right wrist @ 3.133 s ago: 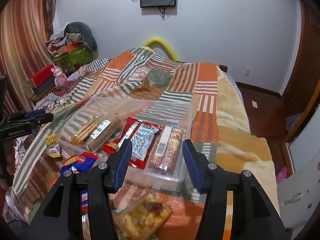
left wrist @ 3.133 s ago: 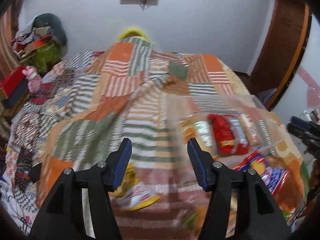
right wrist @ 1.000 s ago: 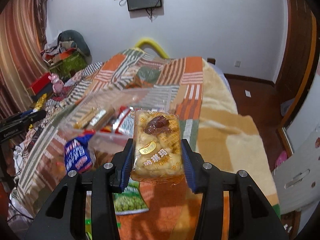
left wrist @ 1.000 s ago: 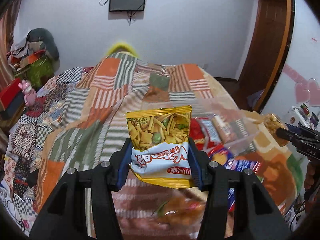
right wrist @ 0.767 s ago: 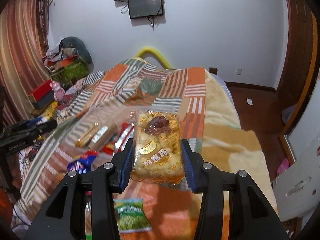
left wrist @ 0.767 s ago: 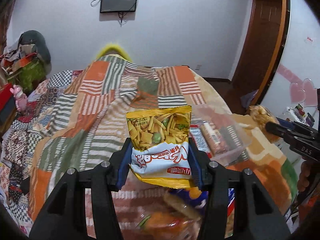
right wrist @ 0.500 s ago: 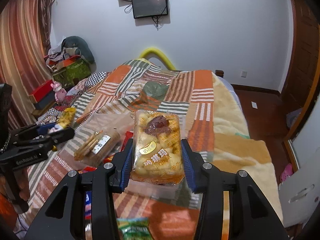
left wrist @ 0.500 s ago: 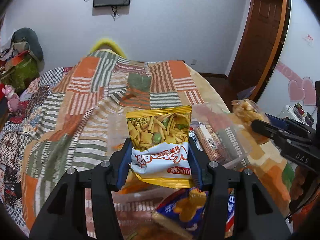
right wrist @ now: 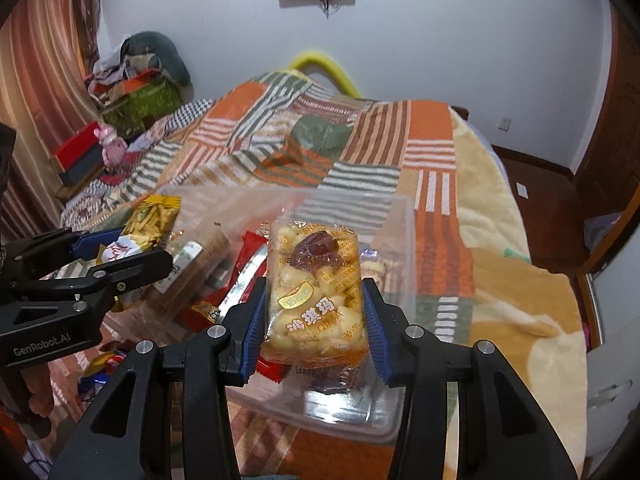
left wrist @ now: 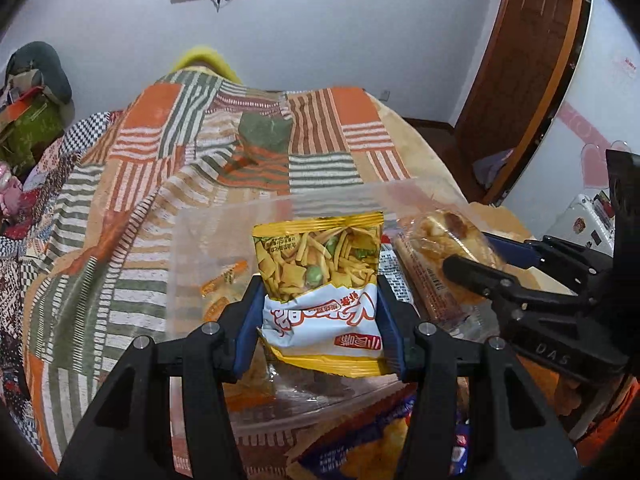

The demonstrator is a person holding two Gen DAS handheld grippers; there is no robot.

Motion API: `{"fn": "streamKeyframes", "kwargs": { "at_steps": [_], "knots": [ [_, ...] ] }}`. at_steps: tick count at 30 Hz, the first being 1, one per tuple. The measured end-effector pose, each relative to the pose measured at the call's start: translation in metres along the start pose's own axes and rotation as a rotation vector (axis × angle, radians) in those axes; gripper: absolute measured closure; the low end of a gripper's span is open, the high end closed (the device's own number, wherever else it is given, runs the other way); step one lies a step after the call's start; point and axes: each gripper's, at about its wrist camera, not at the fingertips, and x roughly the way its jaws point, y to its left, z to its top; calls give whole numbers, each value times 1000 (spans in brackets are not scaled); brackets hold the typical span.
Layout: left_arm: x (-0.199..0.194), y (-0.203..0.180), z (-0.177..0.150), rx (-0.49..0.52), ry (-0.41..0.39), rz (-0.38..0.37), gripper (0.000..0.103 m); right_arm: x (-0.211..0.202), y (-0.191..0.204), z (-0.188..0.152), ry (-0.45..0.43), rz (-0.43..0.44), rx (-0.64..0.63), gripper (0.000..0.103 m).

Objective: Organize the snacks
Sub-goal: 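Place the yellow bag into the box with left tool while right places pastry pack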

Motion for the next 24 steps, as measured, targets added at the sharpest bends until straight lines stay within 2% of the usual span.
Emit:
{"fn": "streamKeyframes", "kwargs": {
  "at_steps": [4, 8, 17, 24],
  "knots": [
    [5, -1, -1, 3, 10, 16, 48, 1, 1, 0, 17, 8, -14, 61],
    [-1, 0, 0, -10, 10, 1, 46, -7, -2, 1, -1, 12, -6, 61],
    [-59, 6, -11, 2, -55, 27, 40, -53, -1, -5, -72, 12, -7, 61],
    [-92, 17, -45, -6, -37, 60, 37, -86, 0, -22, -101, 8, -14, 58]
  ]
}}
